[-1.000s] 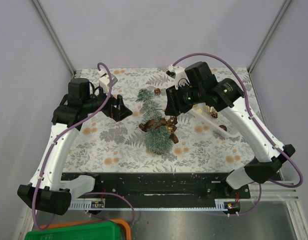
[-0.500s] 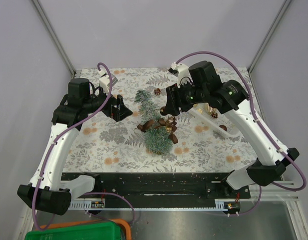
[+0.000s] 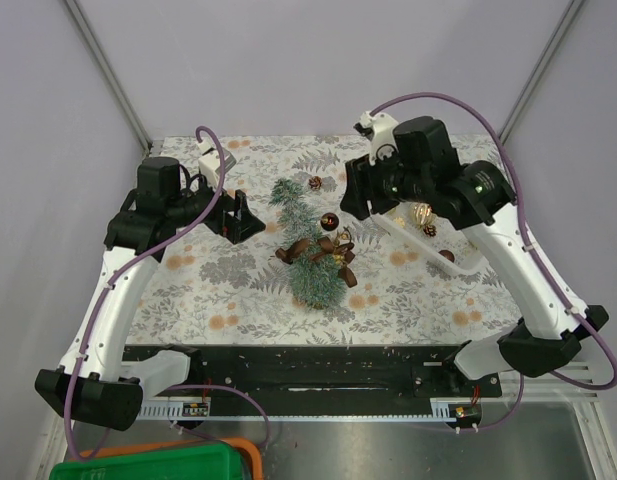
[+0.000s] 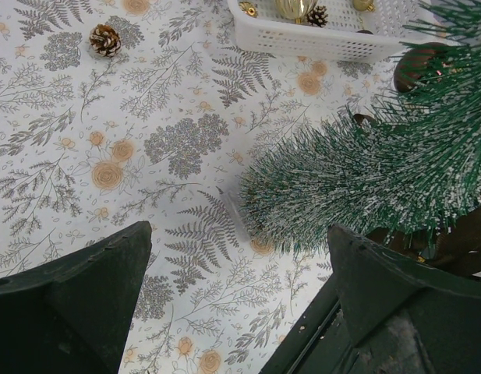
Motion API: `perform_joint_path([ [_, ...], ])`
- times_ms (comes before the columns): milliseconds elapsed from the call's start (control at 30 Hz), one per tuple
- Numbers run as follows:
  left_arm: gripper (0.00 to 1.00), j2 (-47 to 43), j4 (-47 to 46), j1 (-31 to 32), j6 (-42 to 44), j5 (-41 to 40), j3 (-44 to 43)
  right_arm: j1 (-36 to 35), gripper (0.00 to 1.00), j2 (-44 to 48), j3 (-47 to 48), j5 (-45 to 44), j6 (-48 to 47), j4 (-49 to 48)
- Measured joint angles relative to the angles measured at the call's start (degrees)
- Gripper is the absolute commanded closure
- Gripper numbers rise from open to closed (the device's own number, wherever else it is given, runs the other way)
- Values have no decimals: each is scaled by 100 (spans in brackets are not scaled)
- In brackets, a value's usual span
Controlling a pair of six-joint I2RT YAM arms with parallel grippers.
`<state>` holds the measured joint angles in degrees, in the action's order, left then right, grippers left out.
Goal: Decorate the small christmas tree
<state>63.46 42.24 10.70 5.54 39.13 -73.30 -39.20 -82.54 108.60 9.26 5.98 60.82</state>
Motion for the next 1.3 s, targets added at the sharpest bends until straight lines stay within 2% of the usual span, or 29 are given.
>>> perform_joint_path([
  [100,1,-11,-17,7,7,-33,74,341,38,-7,129,-133,87,-116],
  [267,1,-9,-13,7,55,-116,85,1779,38,-170,-94,-529,481,-905],
  [367,1,24,50,7,107,-179,72,2337,39,-627,-271,-994,662,-1268],
  [567,1,201,208,7,216,-302,-15,2758,39,-2430,-654,-1711,1043,-1856],
  [667,1,267,227,7,258,-339,-37,2830,38,-2706,-1231,-2065,1268,-1943],
  [800,1,385,249,7,313,-352,-98,3241,38,-2667,-1958,-2218,1685,-2111],
  [1067,1,531,354,7,393,-352,-122,4857,35,-1985,-3088,-2378,2518,-2680],
  [1300,1,529,365,7,472,-334,-116,4769,33,-1574,-3340,-2507,2662,-2800],
])
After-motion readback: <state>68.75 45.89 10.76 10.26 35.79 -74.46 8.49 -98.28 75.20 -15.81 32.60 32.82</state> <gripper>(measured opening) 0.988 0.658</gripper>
